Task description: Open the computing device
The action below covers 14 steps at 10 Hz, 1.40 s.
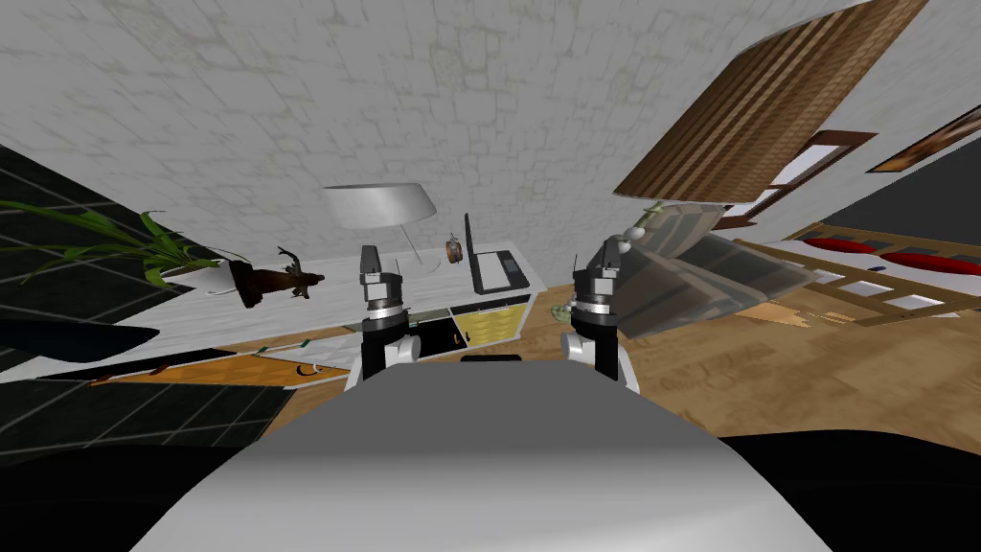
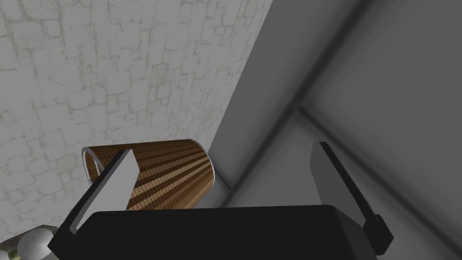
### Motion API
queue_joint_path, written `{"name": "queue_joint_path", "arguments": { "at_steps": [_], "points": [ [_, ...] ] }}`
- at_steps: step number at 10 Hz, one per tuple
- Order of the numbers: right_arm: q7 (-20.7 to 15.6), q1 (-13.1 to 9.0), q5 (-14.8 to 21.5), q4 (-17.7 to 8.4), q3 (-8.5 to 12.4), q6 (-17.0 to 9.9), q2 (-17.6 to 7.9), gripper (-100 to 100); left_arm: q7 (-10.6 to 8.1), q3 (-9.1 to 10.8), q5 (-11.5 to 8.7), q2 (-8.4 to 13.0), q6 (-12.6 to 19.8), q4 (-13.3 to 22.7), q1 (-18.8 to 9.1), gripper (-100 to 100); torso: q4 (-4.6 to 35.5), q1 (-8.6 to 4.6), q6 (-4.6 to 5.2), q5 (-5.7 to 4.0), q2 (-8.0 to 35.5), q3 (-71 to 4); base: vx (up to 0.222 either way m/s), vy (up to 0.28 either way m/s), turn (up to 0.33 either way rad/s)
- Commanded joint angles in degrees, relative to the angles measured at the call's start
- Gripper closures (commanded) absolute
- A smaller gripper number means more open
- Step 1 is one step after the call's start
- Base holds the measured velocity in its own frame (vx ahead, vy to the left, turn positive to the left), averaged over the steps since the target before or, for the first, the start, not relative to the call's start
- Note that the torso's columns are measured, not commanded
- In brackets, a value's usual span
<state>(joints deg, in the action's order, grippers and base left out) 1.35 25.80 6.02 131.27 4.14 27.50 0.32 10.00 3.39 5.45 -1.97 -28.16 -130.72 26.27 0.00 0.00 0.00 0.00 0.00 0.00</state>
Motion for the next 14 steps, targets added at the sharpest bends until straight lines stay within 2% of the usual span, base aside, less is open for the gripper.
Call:
{"name": "queue_joint_path", "arguments": {
  "at_steps": [1,9,10,11,14],
  "points": [
    [0.0,0.0,0.0,0.0,0.0,0.0,0.0,0,0.00,0.00,0.0,0.0,0.0,0.0,0.0,0,2.3,0.00,0.00,0.00,2.3,-4.7,0.000,0.000,0.000],
    [0.0,0.0,0.0,0.0,0.0,0.0,0.0,0,0.00,0.00,0.0,0.0,0.0,0.0,0.0,0,35.4,0.00,0.00,0.00,35.4,-70.7,0.000,0.000,0.000],
    [-0.2,0.3,0.6,0.0,0.4,-0.4,-2.5,-100,0.00,0.00,0.0,0.0,0.0,0.0,0.0,0,39.6,0.00,0.00,0.00,39.6,-79.2,0.005,0.017,0.017],
    [-0.4,0.6,1.3,-0.1,0.8,-0.8,-4.1,-100,0.00,0.00,0.0,0.0,0.0,0.0,0.0,0,41.5,0.04,0.00,0.01,41.6,-83.1,-0.005,0.038,0.027],
    [-1.4,2.2,4.2,-0.2,2.7,-2.6,-9.0,-100,0.00,-0.01,0.0,0.0,0.0,0.0,0.0,0,42.3,0.07,0.00,0.02,42.3,-84.5,-0.014,0.063,0.045]
  ]
}}
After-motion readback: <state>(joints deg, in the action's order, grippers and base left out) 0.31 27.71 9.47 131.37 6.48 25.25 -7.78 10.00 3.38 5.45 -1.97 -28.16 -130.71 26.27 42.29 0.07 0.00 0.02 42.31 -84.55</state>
